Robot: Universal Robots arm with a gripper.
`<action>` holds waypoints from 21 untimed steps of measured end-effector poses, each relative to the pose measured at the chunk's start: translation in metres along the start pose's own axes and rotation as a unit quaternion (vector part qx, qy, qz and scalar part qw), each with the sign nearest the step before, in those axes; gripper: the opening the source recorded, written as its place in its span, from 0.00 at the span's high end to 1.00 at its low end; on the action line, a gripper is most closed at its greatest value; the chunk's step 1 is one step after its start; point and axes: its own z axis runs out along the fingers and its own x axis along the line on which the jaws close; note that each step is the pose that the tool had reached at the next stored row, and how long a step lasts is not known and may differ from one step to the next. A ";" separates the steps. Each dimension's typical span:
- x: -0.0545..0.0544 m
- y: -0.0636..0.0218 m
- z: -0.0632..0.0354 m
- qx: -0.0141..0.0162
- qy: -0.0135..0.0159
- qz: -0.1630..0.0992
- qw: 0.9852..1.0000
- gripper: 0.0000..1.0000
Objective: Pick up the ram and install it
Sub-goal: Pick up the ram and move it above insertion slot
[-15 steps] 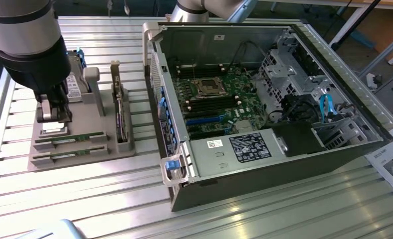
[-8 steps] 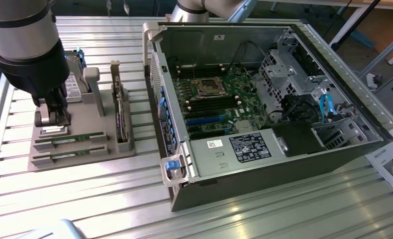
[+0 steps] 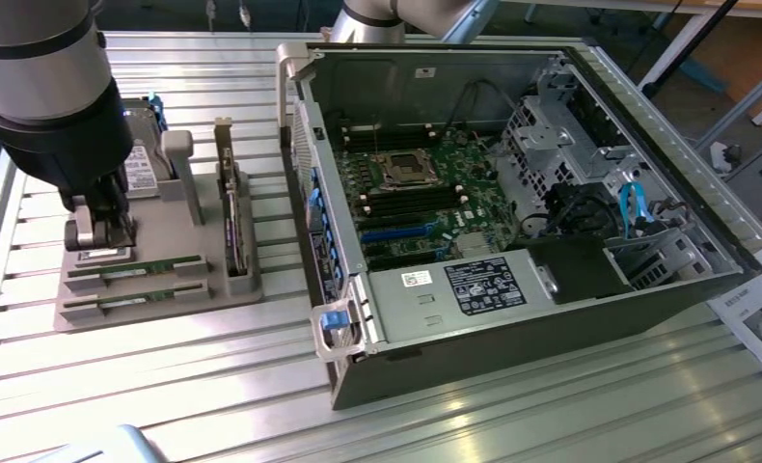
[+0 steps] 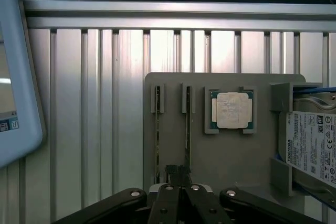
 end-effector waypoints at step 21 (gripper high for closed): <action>0.006 -0.0014 0.0308 0.000 0.000 -0.001 1.000 0.90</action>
